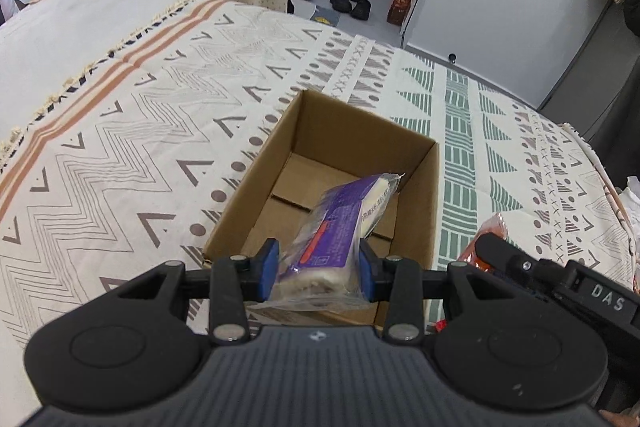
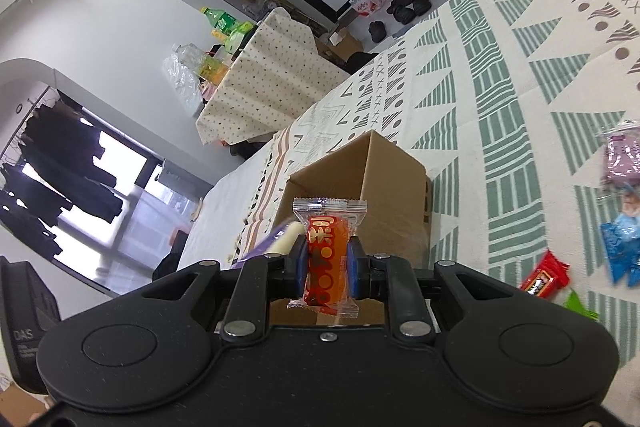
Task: Organize snacks
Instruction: 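Carry the purple bar and orange packet over the cardboard box with both tools, then open the left tool over the box while the right tool releases the orange packet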
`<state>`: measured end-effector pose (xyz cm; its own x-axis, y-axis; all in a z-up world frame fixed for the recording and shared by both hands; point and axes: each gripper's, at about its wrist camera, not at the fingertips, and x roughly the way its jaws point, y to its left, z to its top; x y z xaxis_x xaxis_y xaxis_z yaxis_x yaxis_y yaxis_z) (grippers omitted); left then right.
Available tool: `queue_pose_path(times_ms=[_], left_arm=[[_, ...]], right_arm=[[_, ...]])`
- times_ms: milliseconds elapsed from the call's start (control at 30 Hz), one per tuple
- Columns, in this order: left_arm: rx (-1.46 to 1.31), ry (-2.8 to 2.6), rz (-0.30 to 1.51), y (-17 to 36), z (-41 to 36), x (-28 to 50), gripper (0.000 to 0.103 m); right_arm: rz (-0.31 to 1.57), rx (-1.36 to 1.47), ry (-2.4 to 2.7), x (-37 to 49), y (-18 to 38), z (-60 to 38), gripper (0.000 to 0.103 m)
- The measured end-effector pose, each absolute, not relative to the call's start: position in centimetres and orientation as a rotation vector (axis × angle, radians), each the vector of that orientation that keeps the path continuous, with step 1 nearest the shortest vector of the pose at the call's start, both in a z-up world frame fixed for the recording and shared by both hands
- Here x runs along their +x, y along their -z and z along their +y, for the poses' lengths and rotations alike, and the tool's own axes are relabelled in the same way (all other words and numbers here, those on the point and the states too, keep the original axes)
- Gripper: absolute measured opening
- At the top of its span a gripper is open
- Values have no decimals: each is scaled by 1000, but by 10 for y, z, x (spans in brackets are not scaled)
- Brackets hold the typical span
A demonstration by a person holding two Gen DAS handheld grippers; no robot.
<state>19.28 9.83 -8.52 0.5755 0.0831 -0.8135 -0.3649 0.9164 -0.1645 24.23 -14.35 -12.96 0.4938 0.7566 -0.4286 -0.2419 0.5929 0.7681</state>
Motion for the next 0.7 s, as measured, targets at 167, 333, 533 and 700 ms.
queue_pose_path(times_ms=[167,333,533,700], left_arm=[[-347,-277,941,94,107,198,40],[-373,-282,934,97,117,200,43],[-355,-305,915,86,123,200,55],[-336,-317,928,83,122,196,65]], right_arm=[[854,701,-688,247,130,-134,20],[868,706,-705,253,133,-120,20],[882,701,-749,254,127,-106,29],[855,652,-741,242,117,-105,50]])
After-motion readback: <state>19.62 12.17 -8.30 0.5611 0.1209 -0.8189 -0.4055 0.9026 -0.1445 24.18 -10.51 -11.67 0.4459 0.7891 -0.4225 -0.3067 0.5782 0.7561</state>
